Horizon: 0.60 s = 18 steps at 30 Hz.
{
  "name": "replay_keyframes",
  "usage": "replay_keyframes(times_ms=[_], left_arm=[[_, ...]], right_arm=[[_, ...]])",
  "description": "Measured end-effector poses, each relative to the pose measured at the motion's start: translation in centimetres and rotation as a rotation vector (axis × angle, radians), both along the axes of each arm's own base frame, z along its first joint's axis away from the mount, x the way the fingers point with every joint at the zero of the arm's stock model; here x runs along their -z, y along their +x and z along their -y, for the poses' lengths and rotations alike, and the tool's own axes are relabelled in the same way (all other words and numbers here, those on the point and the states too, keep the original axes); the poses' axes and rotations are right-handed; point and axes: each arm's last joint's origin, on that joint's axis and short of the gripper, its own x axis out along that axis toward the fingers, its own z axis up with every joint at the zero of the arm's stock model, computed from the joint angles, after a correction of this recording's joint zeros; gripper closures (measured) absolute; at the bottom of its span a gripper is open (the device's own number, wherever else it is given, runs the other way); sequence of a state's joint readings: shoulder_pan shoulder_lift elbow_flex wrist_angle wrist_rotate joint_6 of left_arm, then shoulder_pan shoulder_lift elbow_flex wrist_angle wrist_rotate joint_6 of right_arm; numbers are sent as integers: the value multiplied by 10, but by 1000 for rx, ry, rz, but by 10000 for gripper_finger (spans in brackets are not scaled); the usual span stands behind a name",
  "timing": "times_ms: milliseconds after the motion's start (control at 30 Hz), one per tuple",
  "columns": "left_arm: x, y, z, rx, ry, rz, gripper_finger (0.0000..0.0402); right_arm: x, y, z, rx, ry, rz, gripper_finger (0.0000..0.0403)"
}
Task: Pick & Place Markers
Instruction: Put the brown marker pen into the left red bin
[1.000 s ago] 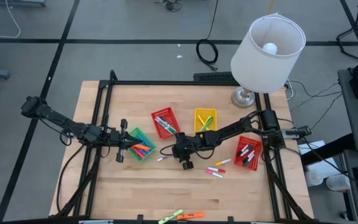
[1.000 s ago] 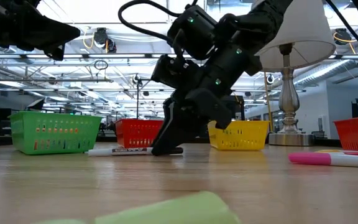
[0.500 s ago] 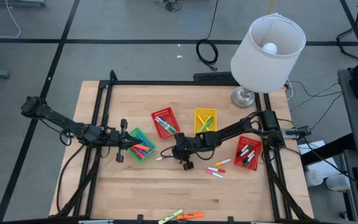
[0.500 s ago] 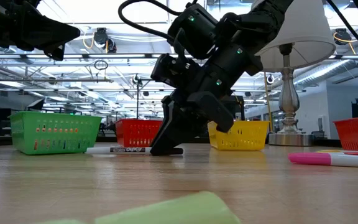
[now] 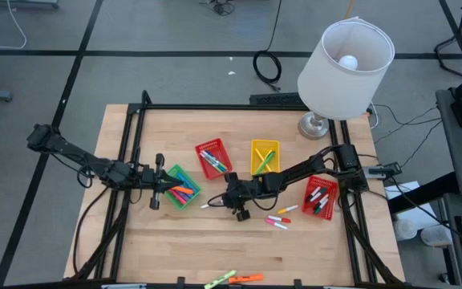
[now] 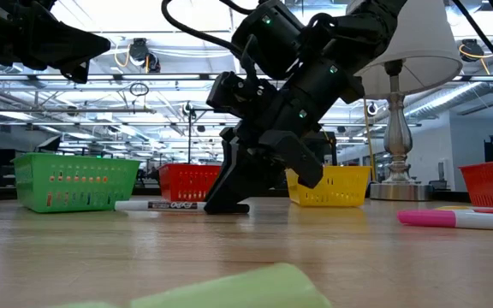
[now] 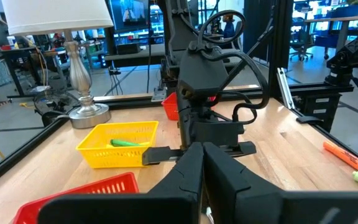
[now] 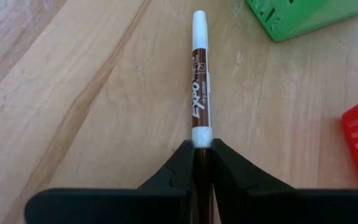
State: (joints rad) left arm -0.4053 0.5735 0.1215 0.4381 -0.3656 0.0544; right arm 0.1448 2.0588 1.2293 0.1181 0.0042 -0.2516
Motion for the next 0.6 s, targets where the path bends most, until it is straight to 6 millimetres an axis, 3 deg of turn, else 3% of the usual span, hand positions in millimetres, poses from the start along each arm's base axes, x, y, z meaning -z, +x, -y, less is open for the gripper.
replay_keyframes(times_ms=[433,600], left_arm=[[0,0,0,0,1,-1,380],[0,0,0,0,1,-1,380]], right_arm=[[-25,-3,-11,-15,-5,70,380],[-48,-6,-12,31,23,132,379]])
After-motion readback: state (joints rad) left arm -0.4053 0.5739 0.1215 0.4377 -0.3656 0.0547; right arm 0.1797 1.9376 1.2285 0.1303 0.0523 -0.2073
